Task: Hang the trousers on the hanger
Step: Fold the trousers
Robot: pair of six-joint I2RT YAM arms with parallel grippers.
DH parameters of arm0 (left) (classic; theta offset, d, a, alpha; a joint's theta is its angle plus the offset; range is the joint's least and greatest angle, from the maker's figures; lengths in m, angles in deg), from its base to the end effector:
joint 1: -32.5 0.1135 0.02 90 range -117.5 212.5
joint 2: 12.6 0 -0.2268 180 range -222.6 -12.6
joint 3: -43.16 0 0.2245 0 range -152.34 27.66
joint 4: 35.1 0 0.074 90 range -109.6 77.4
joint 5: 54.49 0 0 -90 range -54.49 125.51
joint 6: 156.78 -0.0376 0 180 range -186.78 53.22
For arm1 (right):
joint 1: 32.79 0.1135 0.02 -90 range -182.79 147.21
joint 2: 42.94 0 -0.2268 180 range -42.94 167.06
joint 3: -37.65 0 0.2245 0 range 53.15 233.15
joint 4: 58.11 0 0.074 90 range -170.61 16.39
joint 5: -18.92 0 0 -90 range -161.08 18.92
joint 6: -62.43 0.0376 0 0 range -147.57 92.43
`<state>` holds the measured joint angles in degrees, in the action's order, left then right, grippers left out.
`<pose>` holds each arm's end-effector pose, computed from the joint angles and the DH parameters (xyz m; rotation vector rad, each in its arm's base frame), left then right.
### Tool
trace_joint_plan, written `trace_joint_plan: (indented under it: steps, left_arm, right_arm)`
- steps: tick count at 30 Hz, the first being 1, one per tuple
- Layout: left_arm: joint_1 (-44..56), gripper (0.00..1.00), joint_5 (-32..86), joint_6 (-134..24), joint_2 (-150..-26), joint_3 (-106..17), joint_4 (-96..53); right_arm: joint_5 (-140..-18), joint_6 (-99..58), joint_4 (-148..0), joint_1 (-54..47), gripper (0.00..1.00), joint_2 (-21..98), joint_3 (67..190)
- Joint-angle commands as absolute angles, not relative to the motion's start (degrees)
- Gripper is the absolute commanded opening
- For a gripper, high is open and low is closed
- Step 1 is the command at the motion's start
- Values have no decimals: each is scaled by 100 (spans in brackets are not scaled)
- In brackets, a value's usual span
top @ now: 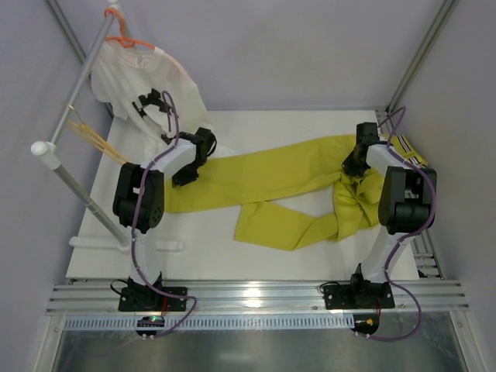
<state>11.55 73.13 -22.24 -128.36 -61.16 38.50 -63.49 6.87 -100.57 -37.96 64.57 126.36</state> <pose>0.3328 -0.1028 0.1698 -0.5759 2.5678 0.6922 0.3524 -0.0369 0.1599 0.9310 2.4535 0.0014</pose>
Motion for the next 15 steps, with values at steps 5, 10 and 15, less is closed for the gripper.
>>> trace_joint_plan:
  steps: [5,10,15]
  left_arm:
    - [1518,35,7594,-1729,-12703,-5901,4009]
    - [1536,41,7216,-2072,-12632,-5619,3401]
    - [1615,44,6575,-2502,-12502,-5445,2771]
  right_arm:
    - [-6220,601,-9945,-3973,4,6148,12584]
    - [-6299,566,-9866,-4026,4,6095,12487]
    - [-6273,609,-9936,-4052,4,6086,12513]
